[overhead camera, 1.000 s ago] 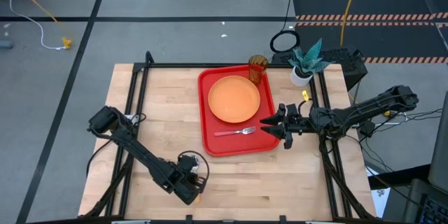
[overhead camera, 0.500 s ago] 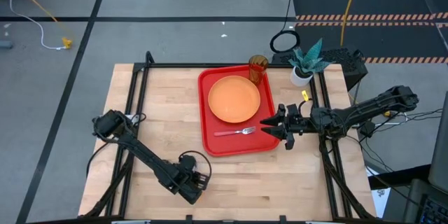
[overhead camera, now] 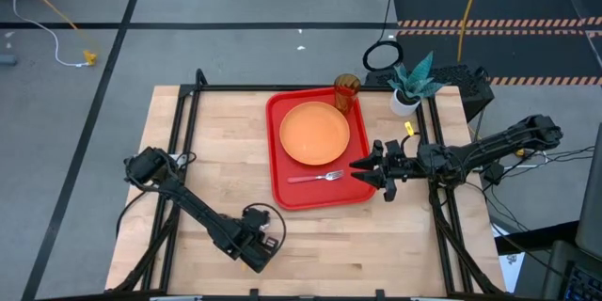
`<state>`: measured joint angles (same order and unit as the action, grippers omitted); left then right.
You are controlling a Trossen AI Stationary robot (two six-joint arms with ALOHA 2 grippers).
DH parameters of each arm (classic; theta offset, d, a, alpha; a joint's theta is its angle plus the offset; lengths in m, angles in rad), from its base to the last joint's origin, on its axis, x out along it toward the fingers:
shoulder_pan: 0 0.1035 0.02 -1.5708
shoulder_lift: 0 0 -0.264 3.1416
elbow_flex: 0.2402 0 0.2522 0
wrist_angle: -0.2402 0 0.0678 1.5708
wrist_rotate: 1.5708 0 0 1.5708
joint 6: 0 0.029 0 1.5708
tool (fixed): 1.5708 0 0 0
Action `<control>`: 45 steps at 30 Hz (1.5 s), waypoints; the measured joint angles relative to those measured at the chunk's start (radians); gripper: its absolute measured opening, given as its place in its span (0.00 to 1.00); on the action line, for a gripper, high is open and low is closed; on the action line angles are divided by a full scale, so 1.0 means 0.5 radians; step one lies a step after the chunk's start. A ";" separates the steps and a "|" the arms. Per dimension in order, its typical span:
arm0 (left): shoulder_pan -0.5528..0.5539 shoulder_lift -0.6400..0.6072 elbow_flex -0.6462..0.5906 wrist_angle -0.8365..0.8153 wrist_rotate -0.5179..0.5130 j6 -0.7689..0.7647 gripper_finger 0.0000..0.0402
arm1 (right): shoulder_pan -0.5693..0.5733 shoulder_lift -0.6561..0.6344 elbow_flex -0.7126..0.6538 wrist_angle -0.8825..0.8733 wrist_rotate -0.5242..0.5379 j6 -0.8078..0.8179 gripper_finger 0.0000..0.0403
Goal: Pick and place plate/cup/fork/spoon on tray
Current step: Put the yellow spoon on the red serving tray to the bottom of the pink fork
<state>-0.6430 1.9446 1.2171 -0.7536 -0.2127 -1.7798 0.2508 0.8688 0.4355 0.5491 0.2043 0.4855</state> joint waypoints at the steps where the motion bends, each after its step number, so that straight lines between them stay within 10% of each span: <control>1: 0.000 0.001 0.000 0.001 -0.001 0.025 0.09 | 0.000 0.000 0.000 0.000 0.000 0.000 0.39; 24: 0.009 -0.209 -0.008 -0.008 -0.123 0.401 0.01 | 0.000 0.000 0.000 -0.168 -0.003 0.013 0.39; 45: -0.065 -0.195 -0.060 0.256 -0.306 0.708 0.41 | 0.000 0.000 0.001 -0.167 -0.050 0.022 0.39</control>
<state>-0.6754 1.8469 1.1873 -0.6255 -0.3658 -1.4259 0.2508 0.8688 0.4358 0.4656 0.1795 0.4965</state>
